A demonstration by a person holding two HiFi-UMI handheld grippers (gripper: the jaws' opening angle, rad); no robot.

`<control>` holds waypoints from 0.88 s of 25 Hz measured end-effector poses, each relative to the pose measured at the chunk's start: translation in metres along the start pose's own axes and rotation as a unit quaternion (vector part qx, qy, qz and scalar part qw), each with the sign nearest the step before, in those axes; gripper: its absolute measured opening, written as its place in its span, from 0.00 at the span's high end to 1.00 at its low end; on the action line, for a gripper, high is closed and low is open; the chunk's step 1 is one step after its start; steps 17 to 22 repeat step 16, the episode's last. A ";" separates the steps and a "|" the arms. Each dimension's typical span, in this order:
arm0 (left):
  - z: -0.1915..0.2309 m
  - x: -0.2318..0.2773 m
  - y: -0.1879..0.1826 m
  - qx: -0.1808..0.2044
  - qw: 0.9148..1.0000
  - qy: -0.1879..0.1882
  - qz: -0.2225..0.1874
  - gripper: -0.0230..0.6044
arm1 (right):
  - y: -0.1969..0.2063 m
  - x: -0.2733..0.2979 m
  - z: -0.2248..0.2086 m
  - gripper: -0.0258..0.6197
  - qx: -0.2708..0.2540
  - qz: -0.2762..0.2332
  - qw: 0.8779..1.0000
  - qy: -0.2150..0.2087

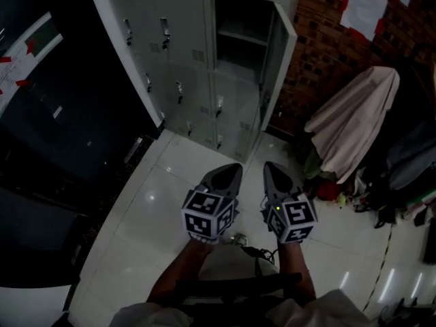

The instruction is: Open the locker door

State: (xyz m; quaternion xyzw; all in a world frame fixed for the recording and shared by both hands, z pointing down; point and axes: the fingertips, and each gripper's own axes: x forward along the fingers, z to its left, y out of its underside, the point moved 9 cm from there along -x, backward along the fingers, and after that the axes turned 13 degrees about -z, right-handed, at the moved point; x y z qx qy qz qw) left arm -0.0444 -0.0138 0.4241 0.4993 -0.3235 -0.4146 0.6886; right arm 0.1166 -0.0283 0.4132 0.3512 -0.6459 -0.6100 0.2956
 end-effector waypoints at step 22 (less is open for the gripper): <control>0.007 -0.013 -0.014 -0.004 1.000 0.022 -0.017 0.97 | 0.000 -0.008 0.019 0.96 -0.018 0.011 1.000 0.024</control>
